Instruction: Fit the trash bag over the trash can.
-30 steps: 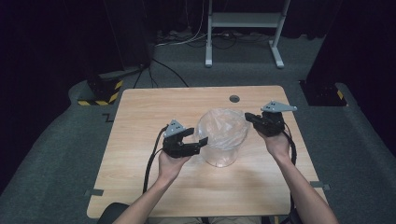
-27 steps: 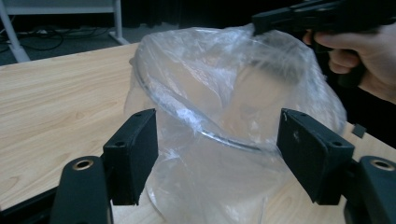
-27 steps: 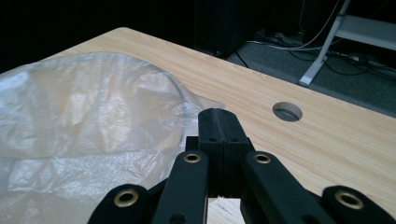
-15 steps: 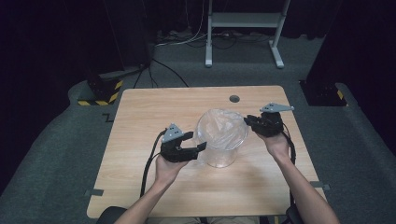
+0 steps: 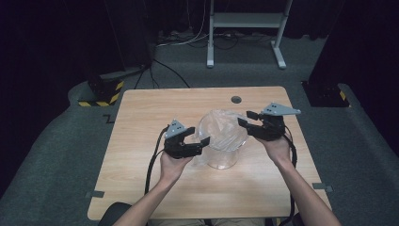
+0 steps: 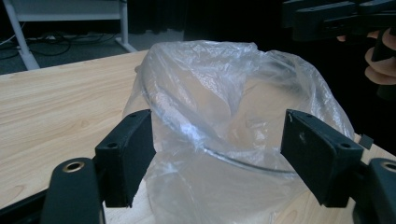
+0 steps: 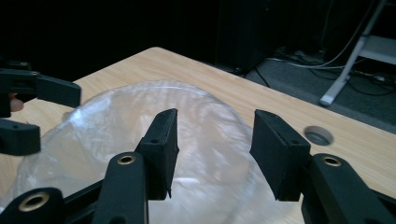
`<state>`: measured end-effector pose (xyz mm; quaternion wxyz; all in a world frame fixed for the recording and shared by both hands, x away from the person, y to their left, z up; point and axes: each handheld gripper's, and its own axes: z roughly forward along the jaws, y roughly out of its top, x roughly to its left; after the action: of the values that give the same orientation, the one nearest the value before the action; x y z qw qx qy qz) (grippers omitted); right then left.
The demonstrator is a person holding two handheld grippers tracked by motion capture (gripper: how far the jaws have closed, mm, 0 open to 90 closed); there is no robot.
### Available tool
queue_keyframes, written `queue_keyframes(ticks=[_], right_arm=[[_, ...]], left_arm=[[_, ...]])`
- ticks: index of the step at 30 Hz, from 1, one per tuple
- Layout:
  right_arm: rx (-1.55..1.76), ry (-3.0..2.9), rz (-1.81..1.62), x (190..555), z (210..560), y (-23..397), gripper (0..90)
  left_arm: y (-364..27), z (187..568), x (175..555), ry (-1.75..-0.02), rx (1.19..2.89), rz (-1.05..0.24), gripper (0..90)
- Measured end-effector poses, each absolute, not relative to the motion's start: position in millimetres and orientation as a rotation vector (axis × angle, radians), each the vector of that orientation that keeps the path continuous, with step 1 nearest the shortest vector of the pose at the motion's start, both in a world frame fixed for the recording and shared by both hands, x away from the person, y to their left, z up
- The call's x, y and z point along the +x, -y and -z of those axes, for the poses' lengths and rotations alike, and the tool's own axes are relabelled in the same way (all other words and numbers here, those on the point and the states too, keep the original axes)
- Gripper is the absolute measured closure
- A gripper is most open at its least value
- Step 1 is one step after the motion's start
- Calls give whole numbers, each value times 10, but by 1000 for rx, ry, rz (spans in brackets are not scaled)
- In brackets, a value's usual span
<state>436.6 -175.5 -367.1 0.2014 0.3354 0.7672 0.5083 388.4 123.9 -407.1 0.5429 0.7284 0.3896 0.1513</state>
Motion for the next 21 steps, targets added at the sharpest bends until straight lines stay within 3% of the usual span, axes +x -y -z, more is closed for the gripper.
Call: queue_keyframes(ticks=[10,21], right_arm=[[940,-2272,-1302,4393,3829,1705,509],[880,-2315,-1353,4080,3846,1878,514]], left_arm=[[-1272,4057,3915,-949,1722,-366,246],[-1244,4050,4069,-989,1679,-348,247]])
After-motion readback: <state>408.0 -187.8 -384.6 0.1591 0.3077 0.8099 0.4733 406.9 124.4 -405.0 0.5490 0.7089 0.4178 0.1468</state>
